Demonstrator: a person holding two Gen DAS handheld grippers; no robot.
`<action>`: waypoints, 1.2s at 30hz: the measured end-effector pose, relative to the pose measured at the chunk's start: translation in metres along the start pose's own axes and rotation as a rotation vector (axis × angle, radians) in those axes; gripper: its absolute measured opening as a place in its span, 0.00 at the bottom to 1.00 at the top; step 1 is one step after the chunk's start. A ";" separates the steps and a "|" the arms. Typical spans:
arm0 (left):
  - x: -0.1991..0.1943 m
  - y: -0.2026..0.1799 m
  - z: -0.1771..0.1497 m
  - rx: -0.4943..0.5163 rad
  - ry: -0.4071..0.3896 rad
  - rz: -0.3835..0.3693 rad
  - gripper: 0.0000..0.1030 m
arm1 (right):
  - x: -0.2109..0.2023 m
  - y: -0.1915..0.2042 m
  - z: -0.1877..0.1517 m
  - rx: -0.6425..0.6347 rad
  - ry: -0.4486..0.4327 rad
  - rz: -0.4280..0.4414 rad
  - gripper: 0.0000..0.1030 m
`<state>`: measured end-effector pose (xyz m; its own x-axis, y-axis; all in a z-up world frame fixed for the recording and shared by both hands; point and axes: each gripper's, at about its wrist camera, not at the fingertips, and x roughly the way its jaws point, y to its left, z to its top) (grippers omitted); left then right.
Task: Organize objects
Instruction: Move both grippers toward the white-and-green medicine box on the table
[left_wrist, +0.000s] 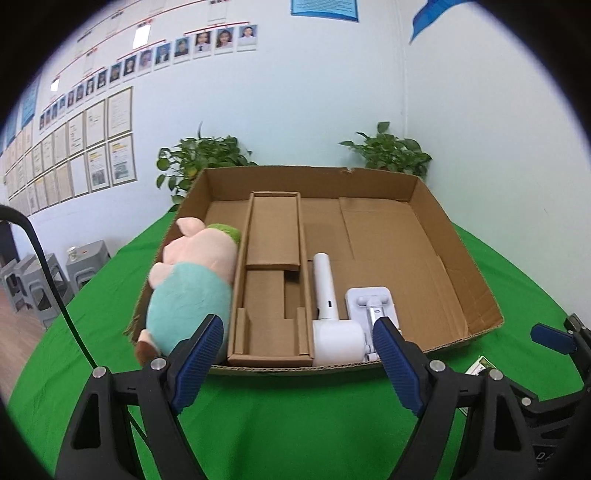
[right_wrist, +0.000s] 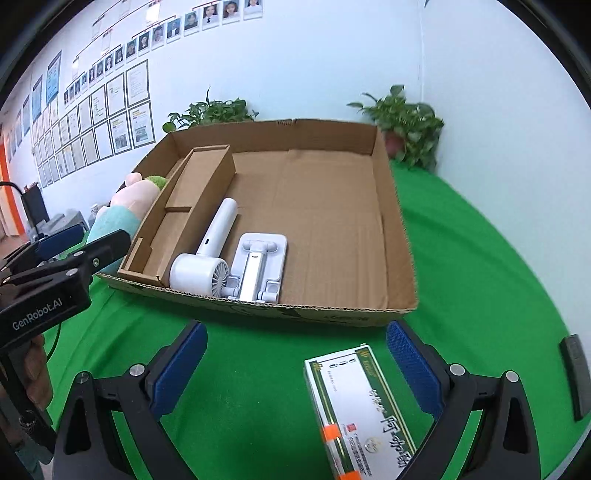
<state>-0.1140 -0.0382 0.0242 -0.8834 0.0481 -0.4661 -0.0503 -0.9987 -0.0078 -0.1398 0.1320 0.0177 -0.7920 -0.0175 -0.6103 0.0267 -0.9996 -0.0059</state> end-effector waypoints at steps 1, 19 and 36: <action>-0.003 0.001 -0.001 -0.002 -0.008 0.008 0.81 | -0.002 0.001 0.000 -0.006 -0.005 -0.002 0.96; -0.008 -0.007 -0.010 0.031 -0.019 0.007 0.81 | -0.004 0.006 -0.013 -0.017 -0.013 0.010 0.96; -0.007 -0.009 -0.024 0.041 0.026 0.008 0.81 | -0.004 0.013 -0.021 -0.046 -0.001 0.037 0.96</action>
<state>-0.0962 -0.0296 0.0067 -0.8717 0.0387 -0.4885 -0.0625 -0.9975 0.0324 -0.1236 0.1191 0.0035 -0.7903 -0.0541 -0.6103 0.0837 -0.9963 -0.0201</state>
